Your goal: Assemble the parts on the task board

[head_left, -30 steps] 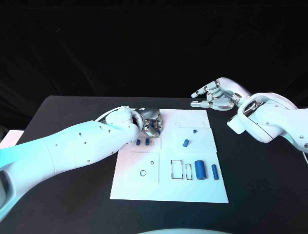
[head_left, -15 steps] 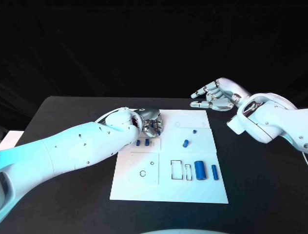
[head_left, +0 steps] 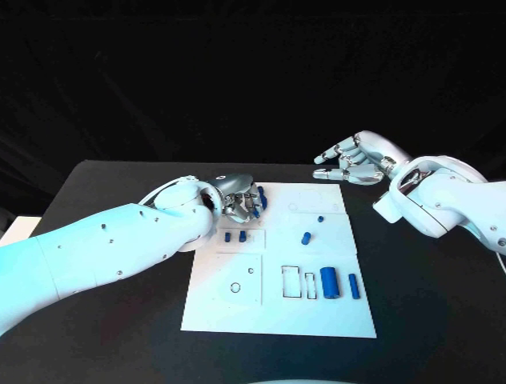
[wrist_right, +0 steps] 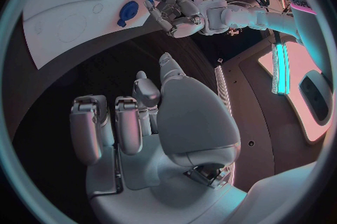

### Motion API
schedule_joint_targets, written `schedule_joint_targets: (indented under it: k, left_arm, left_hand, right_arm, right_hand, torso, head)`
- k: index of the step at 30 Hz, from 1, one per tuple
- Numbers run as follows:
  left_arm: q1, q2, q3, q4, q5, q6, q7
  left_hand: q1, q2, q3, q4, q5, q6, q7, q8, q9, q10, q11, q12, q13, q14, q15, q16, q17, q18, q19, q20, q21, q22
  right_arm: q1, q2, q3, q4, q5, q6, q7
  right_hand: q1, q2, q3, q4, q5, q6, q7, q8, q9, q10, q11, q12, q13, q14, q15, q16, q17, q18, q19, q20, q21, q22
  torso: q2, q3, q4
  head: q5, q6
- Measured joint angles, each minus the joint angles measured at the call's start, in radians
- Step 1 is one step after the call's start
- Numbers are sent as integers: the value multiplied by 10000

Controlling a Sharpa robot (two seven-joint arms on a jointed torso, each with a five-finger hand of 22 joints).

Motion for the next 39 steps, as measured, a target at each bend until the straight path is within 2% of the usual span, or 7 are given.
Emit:
schedule_joint_targets:
  k: [7, 13, 19, 23, 31, 39]
  left_arm:
    - [15, -685, 162, 503, 268, -211, -64]
    - [16, -1042, 196, 606, 457, -228, -177]
    - [16, -1078, 195, 528, 570, -105, -296]
    - [7, -1061, 142, 417, 613, 57, -375]
    - [-31, -908, 73, 207, 627, 250, -456]
    - [-40, -755, 57, 77, 628, 260, -462]
  left_hand:
    - [-50, -51, 0, -1, 0, 13, 14, -20, -5, 1, 0, 0, 6, 0, 0, 0, 0, 0, 0, 0, 0, 23]
    - [-65, -35, 0, -1, 0, 12, 14, -36, -15, 0, 0, -41, 7, 0, 0, 0, -1, 1, 0, 0, 0, 34]
    - [-146, -39, -30, -31, 0, 11, 14, -56, -20, 31, -30, -90, 7, 0, 0, 0, 7, 0, 0, 1, 0, 33]
    - [-145, -39, -31, -31, 0, 11, 14, -58, -17, 31, -30, -90, 6, 0, 0, 0, 7, 0, 0, 1, 0, 18]
    - [-145, -40, -31, -31, 0, 10, 13, -71, -16, 31, -30, -152, 6, 0, 0, 0, 6, 0, 0, 1, -49, 19]
    - [-226, -39, -31, -31, -1, 8, 13, -96, -18, 31, -30, -152, 6, 0, 1, 0, 5, 0, 0, 1, -50, 9]
  right_arm:
    - [-25, -7, 0, -15, 7, 7, 2]
    - [-52, -21, -1, -16, 13, 13, 2]
    - [-60, -15, -1, -15, 16, 16, 3]
    - [-64, -9, -1, -14, 17, 18, 4]
    - [-66, -2, -1, -14, 18, 19, 7]
    - [-67, 4, -1, -11, 18, 19, 9]
  right_hand:
    - [0, 0, 0, 0, 0, 0, 0, 0, 0, 0, 0, 0, 0, 0, 0, 0, 0, 0, 0, 0, 0, -1]
    - [0, 0, 0, 0, 0, 0, 0, 0, 0, 0, 0, 0, 0, 0, 0, 0, 4, 0, 0, 0, 0, -1]
    - [0, 0, 0, 0, 0, 0, 0, 0, 0, 0, 0, 0, 0, 0, 0, 0, 8, 0, 0, 0, 0, -3]
    - [0, 0, 0, 0, 0, 0, 0, 0, 0, 0, 0, 0, 1, 0, 0, 0, 7, 0, 0, 0, 0, -3]
    - [0, 0, 0, 0, 0, 0, 0, 0, 0, 0, 0, 0, 1, 0, 0, 0, 6, 0, 0, 0, 0, -4]
    - [0, 0, 0, 0, 0, 0, 0, 0, 0, 0, 0, 0, 0, 0, 0, 0, 5, 0, 0, 0, 0, -5]
  torso:
    - [6, -3, -4]
    - [13, -9, -11]
    - [20, -12, -12]
    - [20, -13, -18]
    - [25, -13, -26]
    - [24, -8, -30]
  head:
    - [23, 24]
    - [12, 29]
    - [30, 3]
    - [52, -16]
    - [43, -47]
    - [30, -58]
